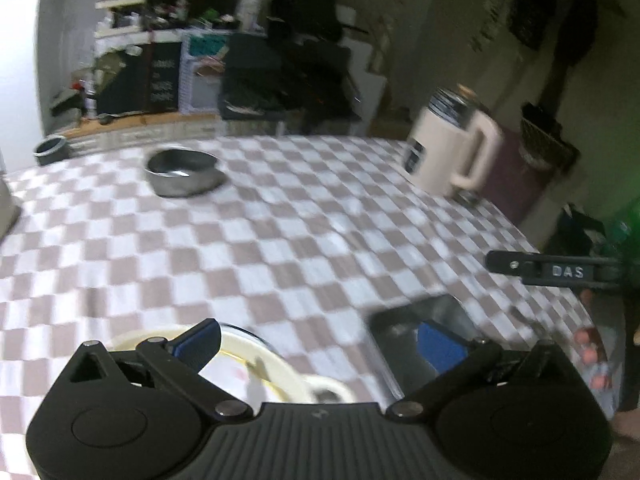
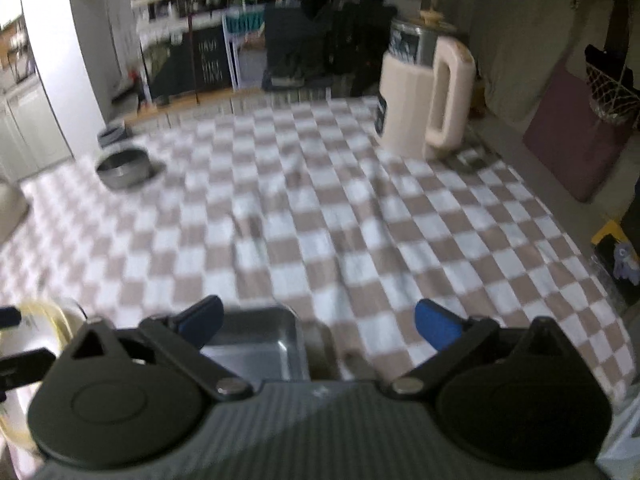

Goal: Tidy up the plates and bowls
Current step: 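Open both grippers and release the steel tray, then move both tools to the round steel bowl near the cat teapot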

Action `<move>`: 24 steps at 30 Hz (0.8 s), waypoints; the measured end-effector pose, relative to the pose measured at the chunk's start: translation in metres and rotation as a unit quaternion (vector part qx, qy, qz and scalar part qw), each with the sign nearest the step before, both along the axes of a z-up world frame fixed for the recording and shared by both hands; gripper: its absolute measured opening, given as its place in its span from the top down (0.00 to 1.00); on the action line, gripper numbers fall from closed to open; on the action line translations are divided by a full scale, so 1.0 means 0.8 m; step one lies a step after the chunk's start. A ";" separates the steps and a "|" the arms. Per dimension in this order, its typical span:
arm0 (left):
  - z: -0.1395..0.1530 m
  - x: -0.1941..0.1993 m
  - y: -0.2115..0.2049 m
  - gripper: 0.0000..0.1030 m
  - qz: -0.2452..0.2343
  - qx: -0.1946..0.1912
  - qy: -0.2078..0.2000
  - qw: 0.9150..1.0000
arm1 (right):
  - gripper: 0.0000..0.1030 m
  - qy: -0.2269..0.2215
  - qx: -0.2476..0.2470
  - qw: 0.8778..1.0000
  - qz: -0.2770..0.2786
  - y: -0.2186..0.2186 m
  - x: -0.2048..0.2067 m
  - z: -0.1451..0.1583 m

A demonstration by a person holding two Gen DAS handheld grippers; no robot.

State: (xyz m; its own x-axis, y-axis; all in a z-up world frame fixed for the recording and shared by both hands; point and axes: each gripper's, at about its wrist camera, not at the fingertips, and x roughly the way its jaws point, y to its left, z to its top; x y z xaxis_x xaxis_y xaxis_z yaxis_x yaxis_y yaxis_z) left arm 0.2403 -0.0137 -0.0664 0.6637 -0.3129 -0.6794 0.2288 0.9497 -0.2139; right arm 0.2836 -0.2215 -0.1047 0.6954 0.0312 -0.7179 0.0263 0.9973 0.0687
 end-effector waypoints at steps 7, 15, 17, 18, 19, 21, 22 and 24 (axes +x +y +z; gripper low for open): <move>0.006 0.036 0.080 0.00 0.059 -0.002 -0.015 0.998 | 0.00 -0.026 0.028 0.999 -0.005 0.045 0.045 0.003; -0.006 0.107 0.149 0.00 0.108 0.008 -0.029 0.994 | 0.01 -0.026 0.072 0.997 -0.002 0.091 0.126 -0.005; -0.008 0.128 0.163 0.00 0.125 -0.006 -0.033 0.992 | 0.01 -0.022 0.088 0.996 -0.001 0.099 0.147 -0.014; -0.009 0.139 0.169 0.00 0.135 -0.015 -0.037 0.990 | 0.02 -0.017 0.104 0.994 0.001 0.105 0.158 -0.018; -0.010 0.152 0.175 0.00 0.143 -0.021 -0.037 0.989 | 0.02 -0.012 0.121 0.993 0.003 0.106 0.166 -0.022; -0.013 0.179 0.184 0.00 0.151 -0.027 -0.032 0.988 | 0.02 0.002 0.152 0.988 0.006 0.115 0.188 -0.031; -0.015 0.192 0.188 0.00 0.155 -0.031 -0.031 0.987 | 0.03 0.007 0.157 0.988 0.008 0.120 0.198 -0.035; -0.021 0.221 0.195 0.00 0.165 -0.044 -0.017 0.985 | 0.06 0.011 0.162 0.987 0.014 0.133 0.219 -0.042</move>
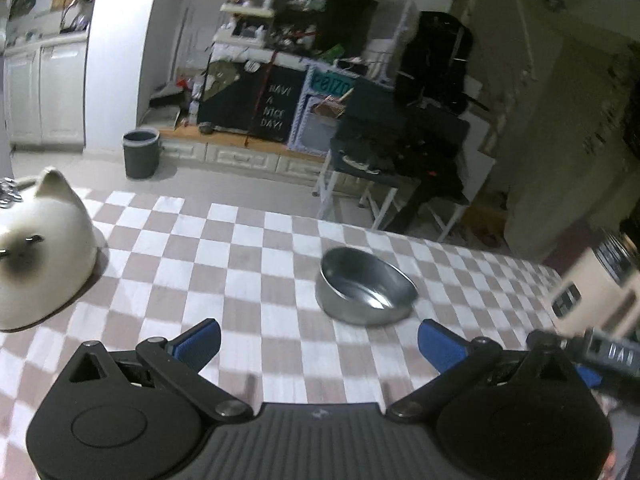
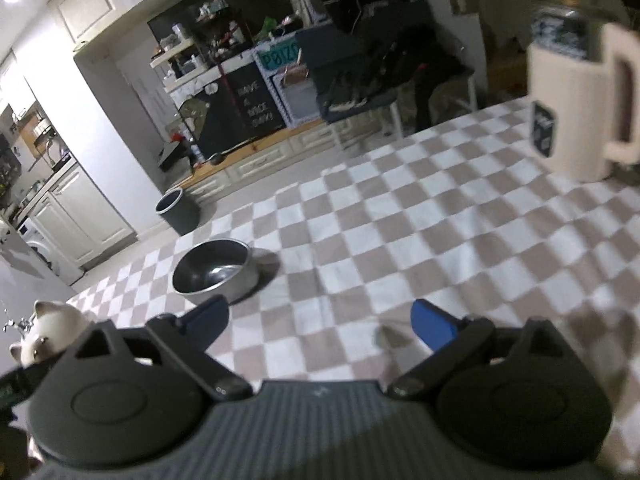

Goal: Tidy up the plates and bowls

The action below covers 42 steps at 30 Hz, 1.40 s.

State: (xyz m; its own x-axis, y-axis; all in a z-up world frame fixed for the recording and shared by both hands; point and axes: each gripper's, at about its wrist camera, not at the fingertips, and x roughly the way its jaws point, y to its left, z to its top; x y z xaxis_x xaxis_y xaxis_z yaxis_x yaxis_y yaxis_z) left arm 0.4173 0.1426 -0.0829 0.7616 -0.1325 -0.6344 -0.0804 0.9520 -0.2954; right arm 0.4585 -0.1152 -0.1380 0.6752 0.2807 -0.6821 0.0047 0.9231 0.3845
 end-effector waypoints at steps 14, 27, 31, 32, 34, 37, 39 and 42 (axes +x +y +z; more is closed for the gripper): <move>-0.070 0.151 0.013 0.38 -0.029 -0.077 0.065 0.994 | 0.56 0.049 0.110 0.993 0.008 0.062 0.106 -0.058; -0.082 0.169 -0.007 0.84 -0.055 -0.029 0.076 0.995 | 0.84 0.034 0.113 0.993 0.021 0.077 0.117 -0.064; -0.064 0.149 -0.015 0.84 -0.063 -0.011 0.066 0.996 | 0.86 0.027 0.108 0.993 0.027 0.072 0.111 -0.046; -0.057 0.143 -0.017 0.84 -0.063 -0.009 0.063 0.996 | 0.86 0.024 0.105 0.994 0.031 0.071 0.107 -0.038; -0.043 0.127 -0.021 0.84 -0.062 -0.006 0.057 0.996 | 0.86 0.021 0.097 0.994 0.039 0.073 0.104 -0.027; -0.019 0.100 -0.029 0.84 -0.064 -0.009 0.045 0.997 | 0.87 0.009 0.081 0.995 0.054 0.069 0.085 0.003; -0.001 0.079 -0.036 0.84 -0.063 -0.015 0.036 0.997 | 0.87 0.001 0.071 0.996 0.062 0.062 0.067 0.022; 0.023 0.043 -0.050 0.84 -0.065 -0.019 0.021 0.997 | 0.87 -0.009 0.059 0.996 0.073 0.051 0.036 0.043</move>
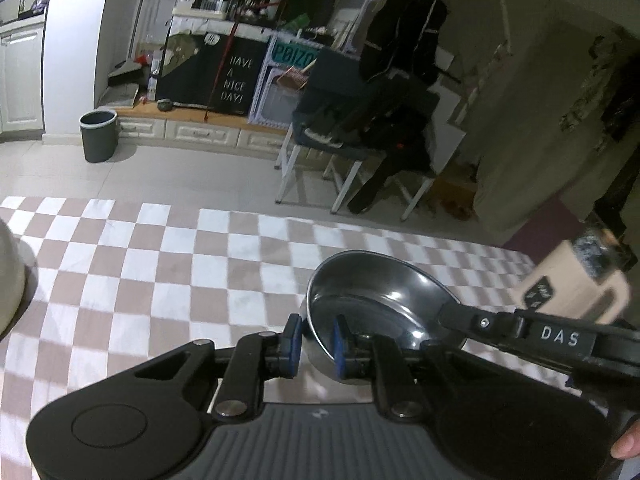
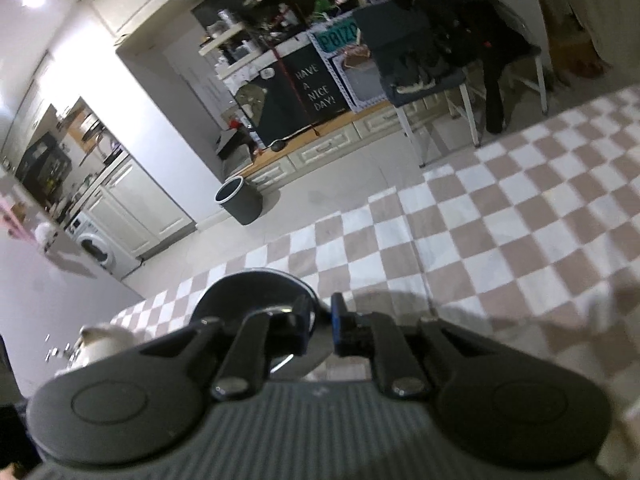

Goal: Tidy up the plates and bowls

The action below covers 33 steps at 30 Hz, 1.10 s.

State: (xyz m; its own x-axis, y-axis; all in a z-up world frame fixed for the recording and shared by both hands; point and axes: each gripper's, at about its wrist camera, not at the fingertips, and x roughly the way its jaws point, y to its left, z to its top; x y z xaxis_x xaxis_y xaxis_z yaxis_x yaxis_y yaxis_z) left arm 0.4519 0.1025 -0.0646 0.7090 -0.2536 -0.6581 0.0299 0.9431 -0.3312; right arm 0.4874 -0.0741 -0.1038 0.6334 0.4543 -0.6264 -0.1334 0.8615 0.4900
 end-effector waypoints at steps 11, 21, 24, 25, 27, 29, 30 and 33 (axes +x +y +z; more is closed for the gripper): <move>0.052 -0.137 -0.068 0.83 -0.032 -0.004 -0.031 0.999 | 0.87 -0.016 -0.004 1.000 -0.012 -0.063 -0.118 0.039; 0.054 -0.232 -0.121 0.83 -0.054 -0.026 -0.043 0.997 | 0.87 -0.013 -0.022 0.999 -0.021 -0.108 -0.206 0.033; 0.046 -0.249 -0.129 0.83 -0.056 -0.031 -0.041 0.997 | 0.87 -0.013 -0.030 0.999 -0.023 -0.117 -0.223 0.033; 0.043 -0.253 -0.132 0.83 -0.056 -0.032 -0.041 0.997 | 0.87 -0.012 -0.032 0.999 -0.023 -0.119 -0.227 0.033; 0.038 -0.259 -0.138 0.83 -0.058 -0.034 -0.039 0.997 | 0.87 -0.011 -0.040 0.999 -0.021 -0.121 -0.237 0.033; 0.035 -0.263 -0.144 0.84 -0.061 -0.036 -0.039 0.997 | 0.87 -0.006 -0.049 0.999 -0.018 -0.124 -0.242 0.032; 0.035 -0.264 -0.147 0.83 -0.063 -0.038 -0.040 0.997 | 0.87 -0.003 -0.055 0.998 -0.017 -0.124 -0.243 0.034; 0.030 -0.264 -0.159 0.82 -0.069 -0.042 -0.039 0.996 | 0.87 -0.001 -0.066 0.998 -0.018 -0.131 -0.246 0.038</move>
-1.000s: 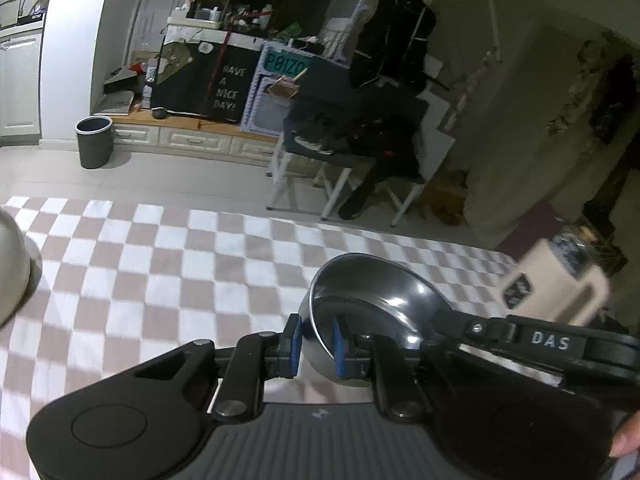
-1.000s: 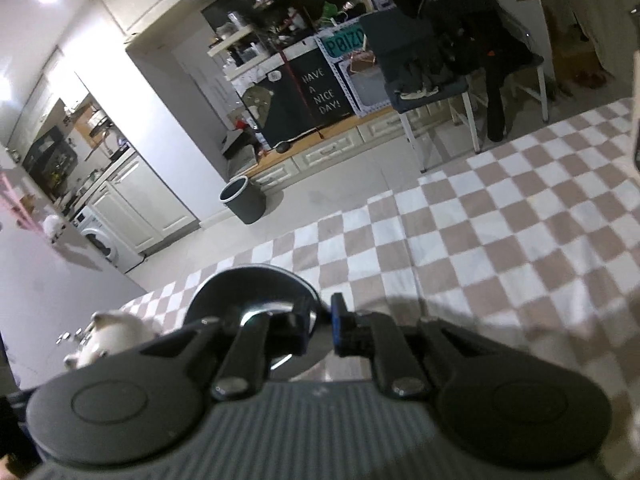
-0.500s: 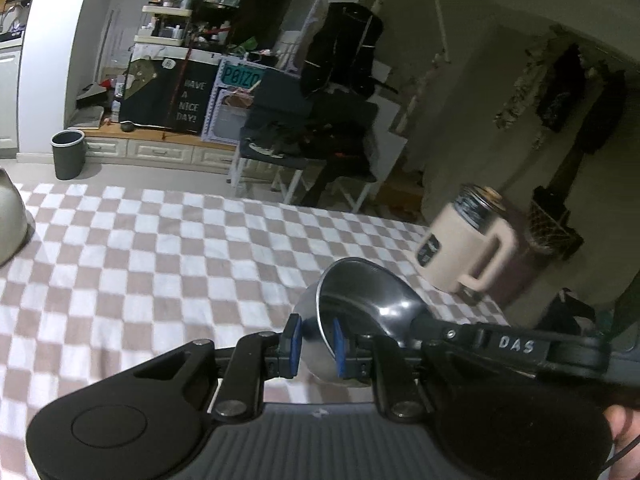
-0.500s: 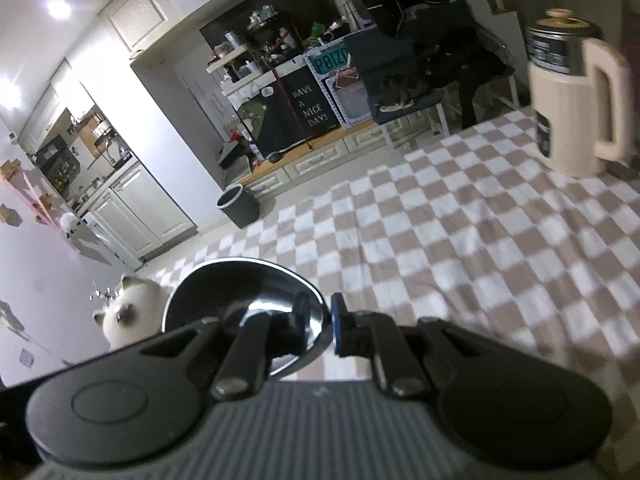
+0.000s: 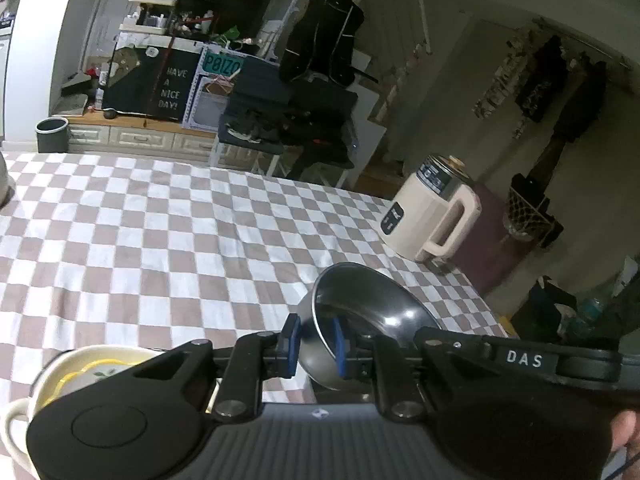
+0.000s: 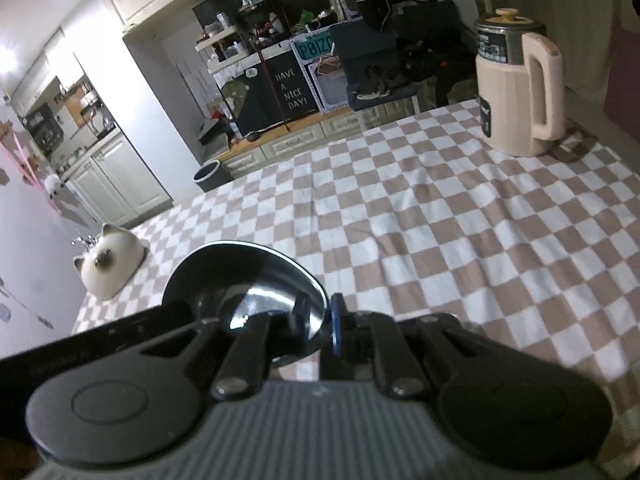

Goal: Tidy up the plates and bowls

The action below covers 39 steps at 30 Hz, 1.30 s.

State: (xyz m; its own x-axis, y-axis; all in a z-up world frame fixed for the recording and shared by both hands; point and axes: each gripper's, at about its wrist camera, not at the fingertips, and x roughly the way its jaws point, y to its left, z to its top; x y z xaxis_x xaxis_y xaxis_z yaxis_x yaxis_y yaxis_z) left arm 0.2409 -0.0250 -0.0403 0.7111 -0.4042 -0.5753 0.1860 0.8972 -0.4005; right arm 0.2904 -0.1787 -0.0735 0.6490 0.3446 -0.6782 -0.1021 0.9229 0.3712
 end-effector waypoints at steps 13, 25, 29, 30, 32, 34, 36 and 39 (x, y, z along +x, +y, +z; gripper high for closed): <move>-0.041 0.021 -0.058 0.77 -0.048 0.017 0.043 0.998 | 0.86 0.042 -0.040 0.998 -0.037 -0.035 -0.017 -0.023; -0.073 0.047 -0.082 0.74 -0.051 0.037 0.073 0.995 | 0.85 0.090 -0.087 0.992 -0.021 -0.029 -0.015 -0.051; -0.083 0.051 -0.089 0.70 -0.056 0.047 0.084 0.994 | 0.85 0.097 -0.096 0.991 -0.015 -0.028 -0.014 -0.055; -0.084 0.052 -0.091 0.70 -0.058 0.049 0.085 0.993 | 0.85 0.099 -0.098 0.990 -0.014 -0.027 -0.014 -0.057; -0.086 0.054 -0.092 0.70 -0.059 0.049 0.087 0.993 | 0.82 0.102 -0.098 0.990 -0.012 -0.027 -0.013 -0.060; -0.088 0.055 -0.094 0.70 -0.062 0.050 0.088 0.993 | 0.81 0.106 -0.099 0.989 -0.013 -0.028 -0.012 -0.064; -0.090 0.055 -0.097 0.70 -0.066 0.052 0.088 0.993 | 0.81 0.111 -0.102 0.988 -0.014 -0.028 -0.010 -0.065; -0.091 0.056 -0.101 0.70 -0.070 0.054 0.089 0.992 | 0.79 0.116 -0.106 0.988 -0.015 -0.028 -0.009 -0.069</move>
State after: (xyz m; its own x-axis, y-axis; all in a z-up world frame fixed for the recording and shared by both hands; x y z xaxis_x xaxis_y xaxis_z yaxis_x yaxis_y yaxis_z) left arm 0.2856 -0.1059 -0.1130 0.5365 -0.4206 -0.7316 0.2468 0.9072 -0.3406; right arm 0.2829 -0.2014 -0.1284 0.4752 0.1629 -0.8646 -0.0089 0.9835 0.1804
